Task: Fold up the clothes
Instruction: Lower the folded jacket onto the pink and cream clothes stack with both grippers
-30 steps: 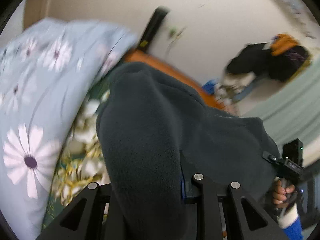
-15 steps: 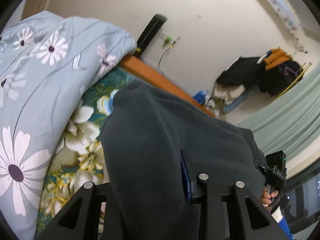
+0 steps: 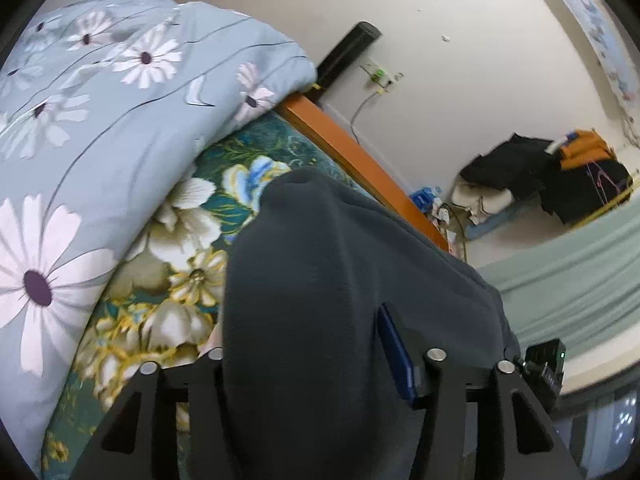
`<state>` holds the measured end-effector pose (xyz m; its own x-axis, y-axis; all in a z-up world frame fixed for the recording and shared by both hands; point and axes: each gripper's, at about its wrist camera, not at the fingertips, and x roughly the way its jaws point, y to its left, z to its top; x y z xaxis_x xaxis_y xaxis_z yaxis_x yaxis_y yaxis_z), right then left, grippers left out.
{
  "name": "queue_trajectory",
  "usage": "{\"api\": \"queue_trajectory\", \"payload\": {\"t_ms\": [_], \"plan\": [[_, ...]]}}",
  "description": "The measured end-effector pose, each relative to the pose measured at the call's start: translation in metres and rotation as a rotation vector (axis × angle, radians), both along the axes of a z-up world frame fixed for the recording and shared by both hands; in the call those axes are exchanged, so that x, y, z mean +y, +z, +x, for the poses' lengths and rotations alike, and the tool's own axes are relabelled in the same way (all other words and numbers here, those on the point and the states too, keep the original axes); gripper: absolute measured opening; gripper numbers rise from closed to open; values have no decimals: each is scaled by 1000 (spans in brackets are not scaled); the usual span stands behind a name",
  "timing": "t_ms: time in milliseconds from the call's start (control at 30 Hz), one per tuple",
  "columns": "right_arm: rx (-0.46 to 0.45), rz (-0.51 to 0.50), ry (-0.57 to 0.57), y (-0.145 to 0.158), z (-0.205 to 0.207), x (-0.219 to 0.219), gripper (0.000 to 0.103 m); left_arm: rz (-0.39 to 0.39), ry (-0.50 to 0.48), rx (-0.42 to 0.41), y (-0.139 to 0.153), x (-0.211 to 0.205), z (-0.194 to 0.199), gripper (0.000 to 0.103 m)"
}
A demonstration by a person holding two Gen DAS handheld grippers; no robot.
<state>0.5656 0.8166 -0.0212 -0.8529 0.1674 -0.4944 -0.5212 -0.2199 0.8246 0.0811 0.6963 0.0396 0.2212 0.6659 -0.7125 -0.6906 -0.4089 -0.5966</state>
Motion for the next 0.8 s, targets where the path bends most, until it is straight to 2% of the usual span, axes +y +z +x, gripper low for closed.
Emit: {"api": "queue_trajectory", "payload": {"t_ms": [100, 200, 333, 433, 533, 667, 800], "plan": [[-37, 5, -19, 6, 10, -2, 64, -15, 38, 49, 10, -10, -6, 65], [-92, 25, -63, 17, 19, 2, 65, -25, 69, 143, 26, -20, -6, 65], [-203, 121, -129, 53, 19, 0, 65, -7, 23, 299, 50, -20, 17, 66], [-295, 254, -106, 85, -14, -20, 65, 17, -32, 398, 57, -13, 51, 66], [-323, 383, -73, 105, -54, -48, 65, 22, -83, 487, 51, -5, 86, 66], [-389, 442, -6, 96, -95, -62, 65, -38, -149, 553, 26, 6, 116, 66], [-442, 384, 25, 66, -107, -55, 65, -75, -156, 538, 9, 12, 123, 66]]}}
